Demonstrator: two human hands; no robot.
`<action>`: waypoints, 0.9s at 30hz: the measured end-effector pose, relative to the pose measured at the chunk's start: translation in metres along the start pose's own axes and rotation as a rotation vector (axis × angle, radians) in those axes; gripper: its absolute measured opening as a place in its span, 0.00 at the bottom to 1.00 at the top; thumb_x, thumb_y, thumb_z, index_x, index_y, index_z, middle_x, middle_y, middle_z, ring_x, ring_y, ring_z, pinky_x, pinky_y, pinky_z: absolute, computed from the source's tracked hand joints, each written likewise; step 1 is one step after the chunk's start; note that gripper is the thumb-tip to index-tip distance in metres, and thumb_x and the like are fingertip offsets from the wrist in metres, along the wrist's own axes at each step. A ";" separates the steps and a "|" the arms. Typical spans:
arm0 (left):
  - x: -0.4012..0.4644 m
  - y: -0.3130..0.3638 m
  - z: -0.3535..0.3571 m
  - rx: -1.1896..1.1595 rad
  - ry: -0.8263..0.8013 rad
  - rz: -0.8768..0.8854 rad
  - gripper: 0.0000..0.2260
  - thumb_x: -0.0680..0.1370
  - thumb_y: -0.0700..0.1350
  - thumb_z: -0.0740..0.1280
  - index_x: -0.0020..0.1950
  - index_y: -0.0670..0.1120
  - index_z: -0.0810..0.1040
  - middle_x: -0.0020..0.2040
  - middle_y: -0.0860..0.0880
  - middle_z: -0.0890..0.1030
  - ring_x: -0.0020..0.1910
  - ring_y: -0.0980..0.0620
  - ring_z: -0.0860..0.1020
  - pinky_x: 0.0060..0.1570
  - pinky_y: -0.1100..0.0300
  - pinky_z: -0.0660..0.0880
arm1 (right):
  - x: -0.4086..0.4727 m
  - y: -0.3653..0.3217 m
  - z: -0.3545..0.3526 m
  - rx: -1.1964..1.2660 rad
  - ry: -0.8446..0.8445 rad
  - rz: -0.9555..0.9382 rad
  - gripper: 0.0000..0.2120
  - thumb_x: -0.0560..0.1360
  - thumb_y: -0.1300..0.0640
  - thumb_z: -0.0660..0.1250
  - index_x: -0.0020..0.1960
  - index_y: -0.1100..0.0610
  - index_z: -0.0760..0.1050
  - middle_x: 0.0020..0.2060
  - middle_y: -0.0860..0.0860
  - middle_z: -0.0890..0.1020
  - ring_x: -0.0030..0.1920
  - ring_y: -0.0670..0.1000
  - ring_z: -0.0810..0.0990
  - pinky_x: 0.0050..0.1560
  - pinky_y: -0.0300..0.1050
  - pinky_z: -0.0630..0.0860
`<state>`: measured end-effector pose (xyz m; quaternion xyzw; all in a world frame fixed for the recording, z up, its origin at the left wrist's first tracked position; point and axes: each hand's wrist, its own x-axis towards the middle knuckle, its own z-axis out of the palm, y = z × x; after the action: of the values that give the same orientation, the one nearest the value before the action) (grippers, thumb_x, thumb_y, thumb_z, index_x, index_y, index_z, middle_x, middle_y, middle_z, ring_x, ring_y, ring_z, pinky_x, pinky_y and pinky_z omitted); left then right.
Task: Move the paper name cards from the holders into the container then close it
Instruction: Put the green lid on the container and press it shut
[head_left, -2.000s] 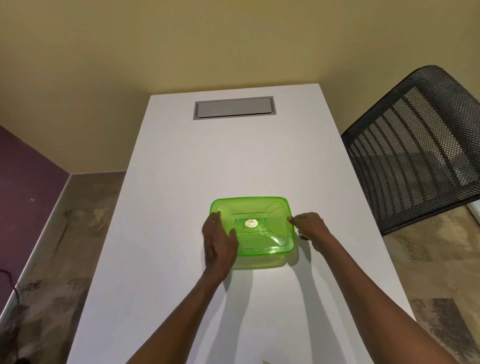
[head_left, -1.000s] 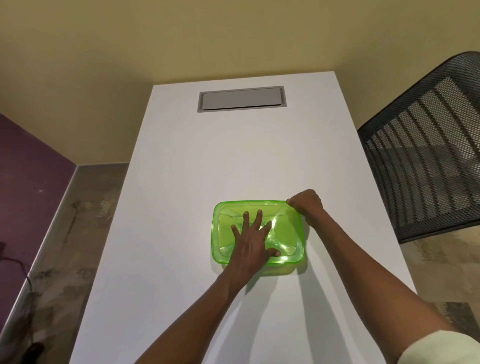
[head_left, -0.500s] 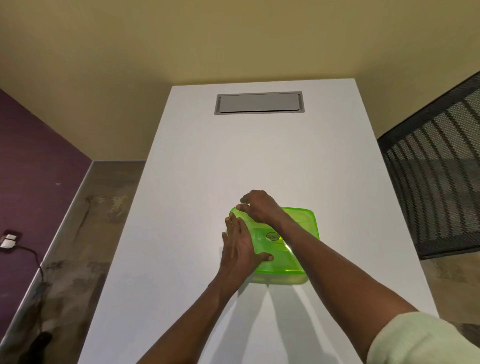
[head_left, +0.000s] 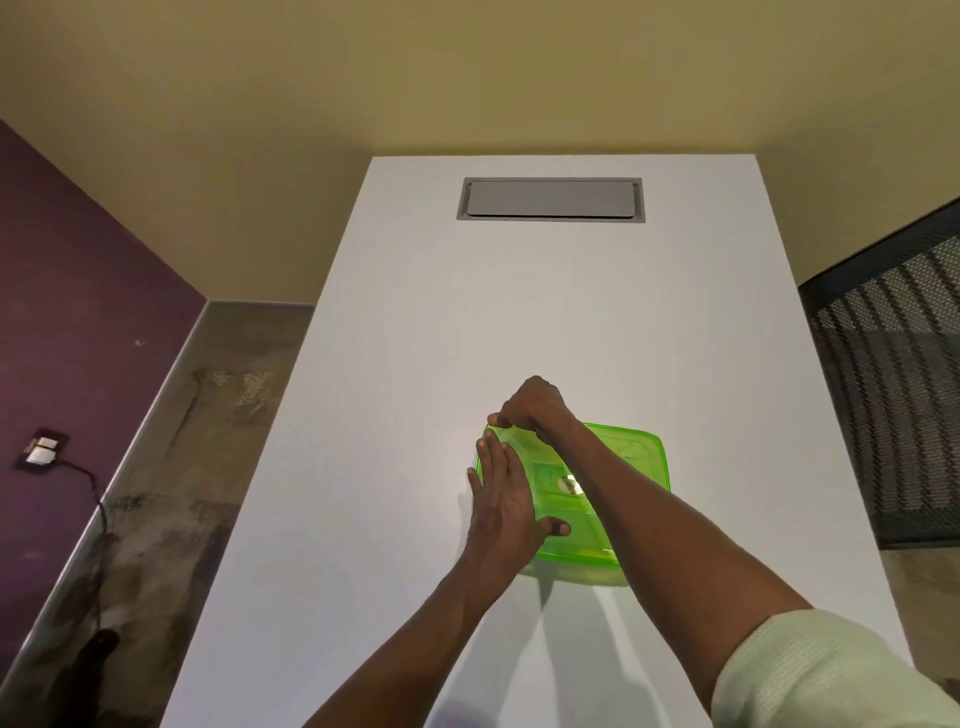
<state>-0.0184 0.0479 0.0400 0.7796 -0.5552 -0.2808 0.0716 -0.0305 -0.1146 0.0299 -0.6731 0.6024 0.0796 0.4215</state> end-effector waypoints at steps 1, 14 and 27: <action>0.000 0.000 0.000 0.000 -0.003 -0.002 0.57 0.68 0.63 0.72 0.76 0.35 0.39 0.77 0.36 0.36 0.77 0.40 0.35 0.75 0.42 0.44 | 0.001 0.000 0.000 0.013 -0.005 0.008 0.18 0.66 0.49 0.76 0.32 0.57 0.69 0.30 0.49 0.74 0.39 0.53 0.77 0.33 0.41 0.68; 0.007 -0.003 0.007 0.006 -0.019 -0.010 0.57 0.67 0.63 0.73 0.76 0.35 0.39 0.77 0.36 0.35 0.77 0.40 0.35 0.74 0.42 0.44 | -0.001 -0.003 0.000 0.081 0.018 0.072 0.16 0.64 0.56 0.76 0.32 0.57 0.68 0.32 0.51 0.75 0.41 0.53 0.75 0.44 0.45 0.72; 0.003 -0.008 0.002 -0.187 0.071 0.019 0.56 0.64 0.56 0.78 0.79 0.43 0.45 0.79 0.45 0.44 0.78 0.48 0.42 0.77 0.49 0.47 | -0.048 0.025 0.021 -0.038 0.406 -0.339 0.15 0.72 0.54 0.70 0.58 0.57 0.80 0.55 0.56 0.80 0.60 0.58 0.74 0.57 0.48 0.70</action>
<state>-0.0119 0.0487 0.0342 0.7737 -0.5310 -0.3029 0.1665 -0.0565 -0.0627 0.0341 -0.7742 0.5519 -0.1176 0.2867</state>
